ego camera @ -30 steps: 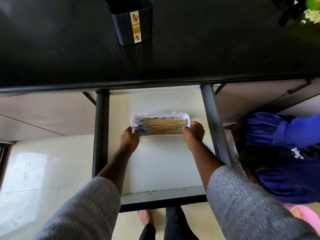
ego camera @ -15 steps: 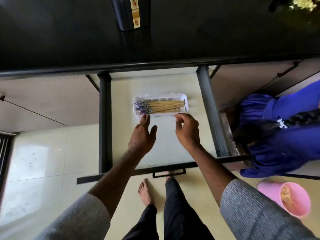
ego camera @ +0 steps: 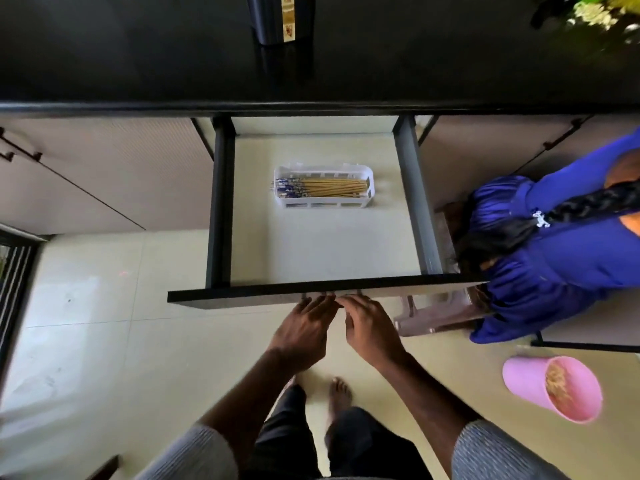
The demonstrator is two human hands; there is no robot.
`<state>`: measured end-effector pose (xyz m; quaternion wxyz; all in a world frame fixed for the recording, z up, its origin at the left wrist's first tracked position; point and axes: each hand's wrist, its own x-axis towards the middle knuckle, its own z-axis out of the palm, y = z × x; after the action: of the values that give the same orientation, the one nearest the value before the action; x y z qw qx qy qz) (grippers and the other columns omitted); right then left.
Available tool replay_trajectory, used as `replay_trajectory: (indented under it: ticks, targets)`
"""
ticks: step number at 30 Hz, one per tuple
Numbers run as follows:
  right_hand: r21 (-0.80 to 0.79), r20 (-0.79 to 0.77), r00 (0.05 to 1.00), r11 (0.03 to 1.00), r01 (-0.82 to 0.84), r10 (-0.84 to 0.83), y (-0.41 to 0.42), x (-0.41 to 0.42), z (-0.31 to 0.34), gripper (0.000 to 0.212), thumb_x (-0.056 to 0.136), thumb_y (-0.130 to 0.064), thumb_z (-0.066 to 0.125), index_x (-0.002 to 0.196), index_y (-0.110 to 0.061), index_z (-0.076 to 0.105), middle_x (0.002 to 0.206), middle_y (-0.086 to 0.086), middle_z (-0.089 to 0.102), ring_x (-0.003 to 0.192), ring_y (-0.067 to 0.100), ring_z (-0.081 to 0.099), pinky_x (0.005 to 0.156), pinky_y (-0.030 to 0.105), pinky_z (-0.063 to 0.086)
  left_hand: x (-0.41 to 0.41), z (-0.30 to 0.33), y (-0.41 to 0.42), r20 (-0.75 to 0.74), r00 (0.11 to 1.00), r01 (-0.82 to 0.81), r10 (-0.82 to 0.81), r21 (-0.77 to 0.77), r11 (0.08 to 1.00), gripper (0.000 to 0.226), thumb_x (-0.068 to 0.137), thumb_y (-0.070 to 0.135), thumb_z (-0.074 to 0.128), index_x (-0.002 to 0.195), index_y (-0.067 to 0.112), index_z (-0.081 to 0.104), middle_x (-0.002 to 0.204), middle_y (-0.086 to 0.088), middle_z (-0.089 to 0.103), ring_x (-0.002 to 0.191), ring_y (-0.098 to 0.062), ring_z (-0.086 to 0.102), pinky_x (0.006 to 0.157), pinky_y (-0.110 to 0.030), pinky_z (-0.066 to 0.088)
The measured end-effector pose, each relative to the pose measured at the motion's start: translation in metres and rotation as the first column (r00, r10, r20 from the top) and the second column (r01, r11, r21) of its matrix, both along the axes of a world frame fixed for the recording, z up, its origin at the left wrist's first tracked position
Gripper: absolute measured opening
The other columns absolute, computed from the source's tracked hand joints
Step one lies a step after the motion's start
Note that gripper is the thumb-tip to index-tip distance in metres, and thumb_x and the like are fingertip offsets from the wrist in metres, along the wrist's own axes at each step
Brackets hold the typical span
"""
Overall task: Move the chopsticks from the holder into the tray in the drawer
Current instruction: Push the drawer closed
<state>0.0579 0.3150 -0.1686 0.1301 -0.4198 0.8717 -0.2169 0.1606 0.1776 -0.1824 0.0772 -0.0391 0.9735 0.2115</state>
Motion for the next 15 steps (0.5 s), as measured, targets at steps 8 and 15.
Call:
replay_trajectory:
  ticks: [8,15]
  targets:
    - [0.502,0.050,0.988,0.851,-0.151,0.146,0.007,0.008,-0.029,0.072,0.096,-0.009,0.041,0.160,-0.008,0.008,0.168,0.010,0.004,0.155,0.024,-0.001,0.125,0.041,0.004,0.001,-0.018,0.031,0.390,0.887,-0.184,0.247,-0.193,0.964,0.081,0.095,0.022,0.042,0.159,0.013,-0.007,0.167,-0.005,-0.009,0.154,-0.018,-0.010,0.124,-0.041,-0.007]
    - [0.538,0.044,0.988,0.830,-0.150,0.150,-0.003,0.006,-0.035,0.075,0.099,-0.017,0.040,0.159,-0.005,-0.003,0.168,0.012,-0.003,0.155,0.027,-0.008,0.125,0.043,0.002,-0.008,-0.019,0.025,0.415,0.863,-0.228,0.289,-0.192,0.955,0.089,0.090,0.025,0.048,0.159,0.018,-0.008,0.167,0.001,-0.011,0.153,-0.014,-0.010,0.124,-0.045,-0.001]
